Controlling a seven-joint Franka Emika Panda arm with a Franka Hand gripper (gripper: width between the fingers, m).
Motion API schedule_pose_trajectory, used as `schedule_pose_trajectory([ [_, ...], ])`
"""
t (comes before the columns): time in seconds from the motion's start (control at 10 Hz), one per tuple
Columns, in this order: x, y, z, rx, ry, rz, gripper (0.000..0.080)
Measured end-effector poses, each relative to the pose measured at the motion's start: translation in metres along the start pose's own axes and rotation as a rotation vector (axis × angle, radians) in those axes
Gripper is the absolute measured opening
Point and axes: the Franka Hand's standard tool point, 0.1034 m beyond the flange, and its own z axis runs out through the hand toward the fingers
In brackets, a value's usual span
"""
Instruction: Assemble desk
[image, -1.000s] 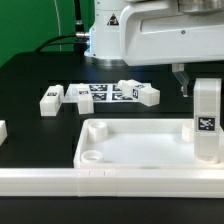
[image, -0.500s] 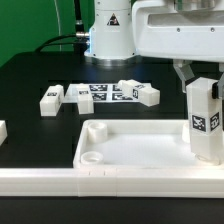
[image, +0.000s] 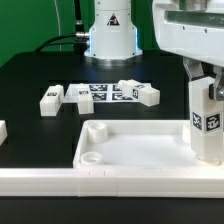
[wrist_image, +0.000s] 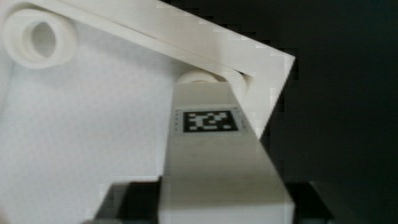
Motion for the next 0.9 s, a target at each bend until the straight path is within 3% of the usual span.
schedule_pose_trajectory([
  [0.1,0.0,0.0002,0.0006,-0.001,0.0,-0.022,0.0452],
  [0.2,0.0007,0.0005,0.0007,-0.002,0.0,-0.087,0.0452],
  [0.3,0.0008,0.0005,0.0006,-0.002,0.001,-0.139,0.0597],
  [0.4,0.0009,0.0003,0.0004,-0.002,0.001,-0.253,0.0637],
  [0.9,0.0036,0.0006,0.0012,0.004,0.008,-0.708,0.0649],
])
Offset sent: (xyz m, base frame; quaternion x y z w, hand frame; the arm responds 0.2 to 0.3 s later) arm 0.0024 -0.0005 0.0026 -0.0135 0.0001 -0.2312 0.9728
